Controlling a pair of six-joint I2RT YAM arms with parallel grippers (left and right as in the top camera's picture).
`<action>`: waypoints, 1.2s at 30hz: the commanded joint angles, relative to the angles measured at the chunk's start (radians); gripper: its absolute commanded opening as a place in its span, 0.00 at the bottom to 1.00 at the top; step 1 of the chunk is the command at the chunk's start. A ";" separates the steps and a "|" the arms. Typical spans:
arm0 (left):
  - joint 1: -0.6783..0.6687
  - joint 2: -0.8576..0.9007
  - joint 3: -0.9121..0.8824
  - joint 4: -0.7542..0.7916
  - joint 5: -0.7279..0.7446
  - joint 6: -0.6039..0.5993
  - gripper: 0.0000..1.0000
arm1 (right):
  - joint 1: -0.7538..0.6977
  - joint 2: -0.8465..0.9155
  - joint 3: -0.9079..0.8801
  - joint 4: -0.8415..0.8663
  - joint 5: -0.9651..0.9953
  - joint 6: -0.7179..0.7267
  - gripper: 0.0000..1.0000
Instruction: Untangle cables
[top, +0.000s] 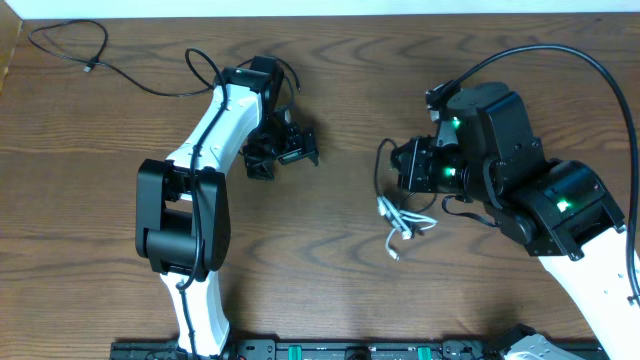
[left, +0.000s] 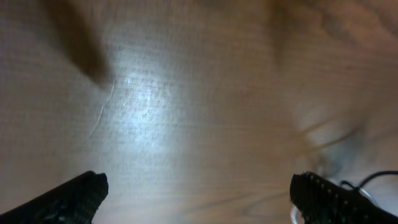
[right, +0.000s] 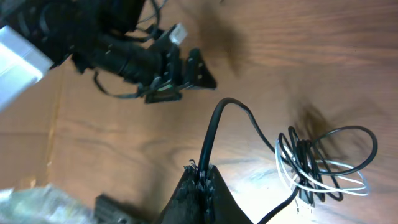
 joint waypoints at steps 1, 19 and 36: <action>-0.002 -0.003 0.001 -0.007 0.000 -0.017 0.99 | -0.003 0.007 0.011 0.007 0.104 0.008 0.01; -0.002 -0.124 0.001 -0.251 0.923 0.909 0.99 | -0.004 0.087 0.010 0.049 0.131 0.007 0.01; -0.002 -0.124 0.001 0.067 0.821 0.908 0.98 | -0.006 0.087 0.010 0.164 -0.187 0.008 0.01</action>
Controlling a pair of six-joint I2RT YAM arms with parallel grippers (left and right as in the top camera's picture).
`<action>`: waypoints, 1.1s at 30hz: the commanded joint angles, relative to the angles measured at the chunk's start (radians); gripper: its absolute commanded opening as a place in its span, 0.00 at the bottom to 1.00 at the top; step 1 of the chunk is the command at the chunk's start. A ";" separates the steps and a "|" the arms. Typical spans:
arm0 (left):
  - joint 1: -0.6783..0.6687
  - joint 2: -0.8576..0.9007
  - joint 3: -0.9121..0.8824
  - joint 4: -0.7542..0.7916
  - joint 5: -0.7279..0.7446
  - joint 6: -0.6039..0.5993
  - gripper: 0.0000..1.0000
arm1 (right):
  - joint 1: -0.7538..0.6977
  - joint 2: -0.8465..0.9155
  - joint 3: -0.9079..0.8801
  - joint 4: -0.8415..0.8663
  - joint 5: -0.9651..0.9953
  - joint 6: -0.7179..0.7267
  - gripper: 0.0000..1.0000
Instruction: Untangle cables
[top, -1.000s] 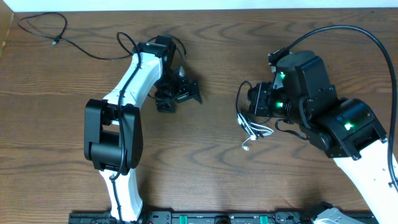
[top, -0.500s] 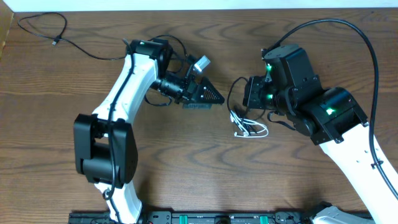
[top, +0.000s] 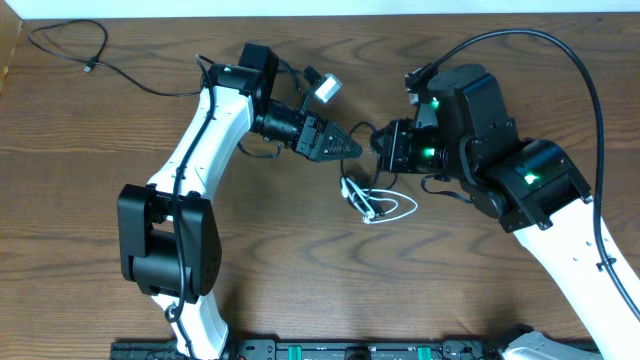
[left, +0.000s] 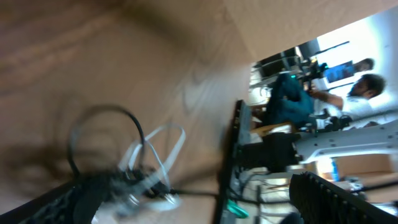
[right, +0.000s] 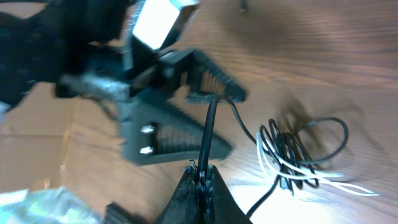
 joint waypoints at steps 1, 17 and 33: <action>0.002 0.000 0.005 0.039 -0.028 0.028 0.98 | -0.010 -0.003 0.011 0.025 -0.118 0.008 0.01; 0.001 0.000 0.005 0.048 -0.026 0.018 0.40 | -0.087 -0.002 0.011 0.007 -0.149 0.007 0.01; 0.000 0.000 0.005 0.027 0.124 -0.007 0.09 | -0.087 -0.002 0.011 0.010 -0.149 0.008 0.01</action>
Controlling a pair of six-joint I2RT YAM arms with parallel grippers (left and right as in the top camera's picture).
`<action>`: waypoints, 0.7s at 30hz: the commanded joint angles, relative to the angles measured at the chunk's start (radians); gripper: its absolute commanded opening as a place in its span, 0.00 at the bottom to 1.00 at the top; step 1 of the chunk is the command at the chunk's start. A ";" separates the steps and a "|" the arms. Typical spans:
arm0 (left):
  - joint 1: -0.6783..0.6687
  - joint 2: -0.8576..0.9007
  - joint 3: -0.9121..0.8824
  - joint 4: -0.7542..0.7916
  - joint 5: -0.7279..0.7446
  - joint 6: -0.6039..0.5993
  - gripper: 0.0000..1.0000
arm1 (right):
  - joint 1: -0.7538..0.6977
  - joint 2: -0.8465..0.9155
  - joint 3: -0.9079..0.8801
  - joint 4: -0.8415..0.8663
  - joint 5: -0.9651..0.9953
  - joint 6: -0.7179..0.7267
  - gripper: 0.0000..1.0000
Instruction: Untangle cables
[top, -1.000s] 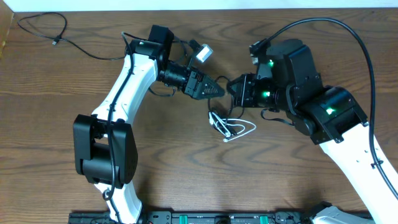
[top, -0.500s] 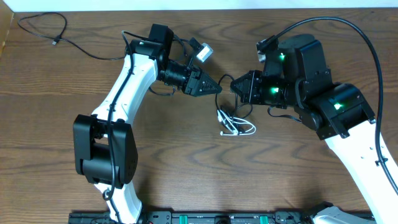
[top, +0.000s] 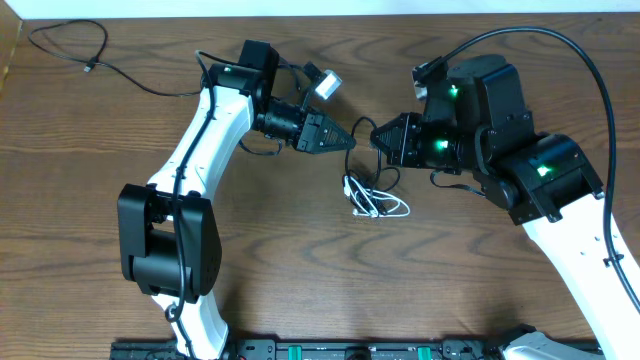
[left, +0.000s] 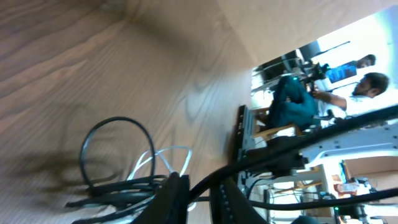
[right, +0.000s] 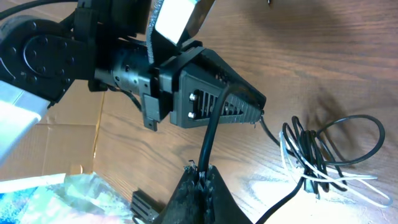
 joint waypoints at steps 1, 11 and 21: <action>0.000 0.000 0.005 -0.003 0.101 0.009 0.08 | -0.015 -0.002 0.011 0.002 -0.006 0.008 0.02; 0.000 0.000 0.005 -0.061 0.103 0.009 0.07 | -0.016 -0.002 0.011 -0.045 0.154 0.007 0.02; 0.000 0.000 0.014 -0.048 0.102 -0.178 0.08 | -0.015 -0.002 0.010 -0.280 0.453 0.006 0.77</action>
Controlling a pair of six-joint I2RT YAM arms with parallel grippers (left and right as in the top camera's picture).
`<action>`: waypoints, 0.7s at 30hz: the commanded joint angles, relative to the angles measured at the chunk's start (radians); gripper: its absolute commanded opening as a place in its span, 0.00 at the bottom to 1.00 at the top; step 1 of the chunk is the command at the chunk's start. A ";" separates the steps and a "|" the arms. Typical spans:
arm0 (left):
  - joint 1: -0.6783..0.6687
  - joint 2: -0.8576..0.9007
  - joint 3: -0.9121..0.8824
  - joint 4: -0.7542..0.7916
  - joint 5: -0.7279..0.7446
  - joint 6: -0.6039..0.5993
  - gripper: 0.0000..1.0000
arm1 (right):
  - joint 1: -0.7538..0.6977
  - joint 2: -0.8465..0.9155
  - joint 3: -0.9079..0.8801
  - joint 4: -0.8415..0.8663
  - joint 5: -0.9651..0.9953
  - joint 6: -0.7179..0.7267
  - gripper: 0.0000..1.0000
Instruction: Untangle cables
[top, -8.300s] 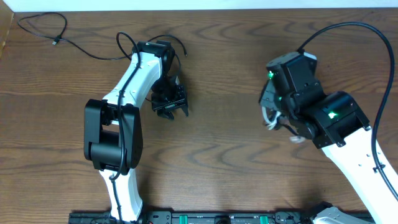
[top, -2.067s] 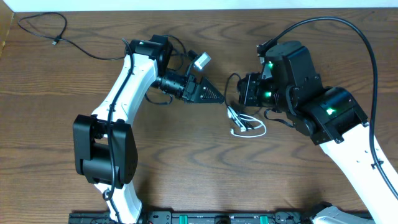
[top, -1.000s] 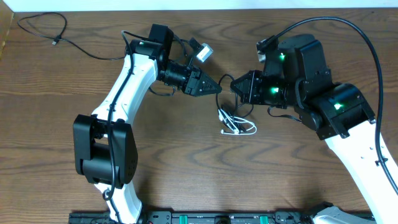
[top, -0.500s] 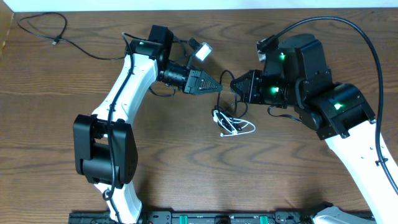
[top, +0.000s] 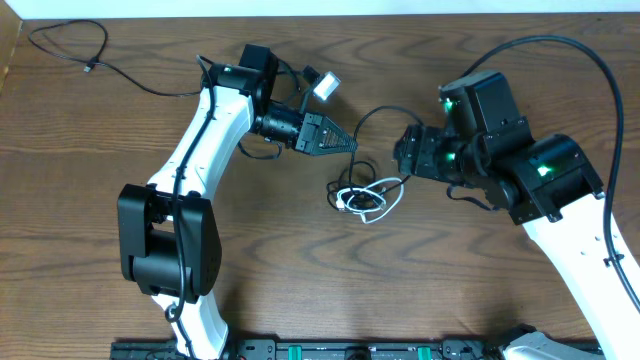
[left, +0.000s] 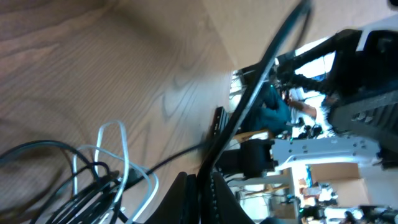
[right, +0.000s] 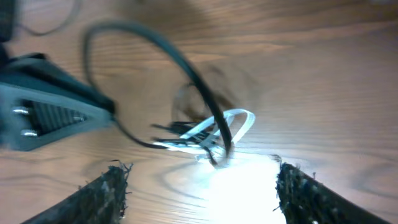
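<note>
A tangled bundle of black and white cable (top: 365, 198) lies on the wooden table (top: 300, 290) between the two arms. From it a black cable (top: 374, 112) loops up to my left gripper (top: 349, 146), which is shut on it. In the left wrist view that cable (left: 261, 68) rises out of the closed left gripper (left: 202, 182), with the bundle (left: 93, 180) at lower left. My right gripper (top: 402, 156) stands just right of the bundle. In the right wrist view the right gripper (right: 205, 196) is open and holds nothing, and the bundle (right: 205, 134) lies ahead of it.
A separate thin black cable (top: 70, 45) lies at the table's far left corner. A black equipment rail (top: 330, 350) runs along the front edge. The left arm's link (top: 205, 135) crosses the left half of the table.
My right gripper has let go of the black cable, opened wide and drawn back to the right. The left gripper stays shut on the cable. The bundle now lies flatter on the table.
First my right gripper held the black cable with the bundle trailing from it, while the left was open over bare table. Then the open left gripper stood at the cable beside the right one, then shut on it. Now only the left holds it.
</note>
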 joint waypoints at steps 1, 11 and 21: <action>0.000 -0.001 0.017 0.038 0.059 -0.177 0.08 | -0.008 -0.002 0.010 -0.024 0.066 -0.005 0.78; 0.000 -0.060 0.021 0.267 0.227 -0.604 0.07 | 0.019 -0.002 0.008 -0.098 -0.027 -0.088 0.83; 0.000 -0.215 0.021 0.396 0.187 -0.789 0.07 | 0.050 0.017 0.005 -0.076 0.117 -0.037 0.87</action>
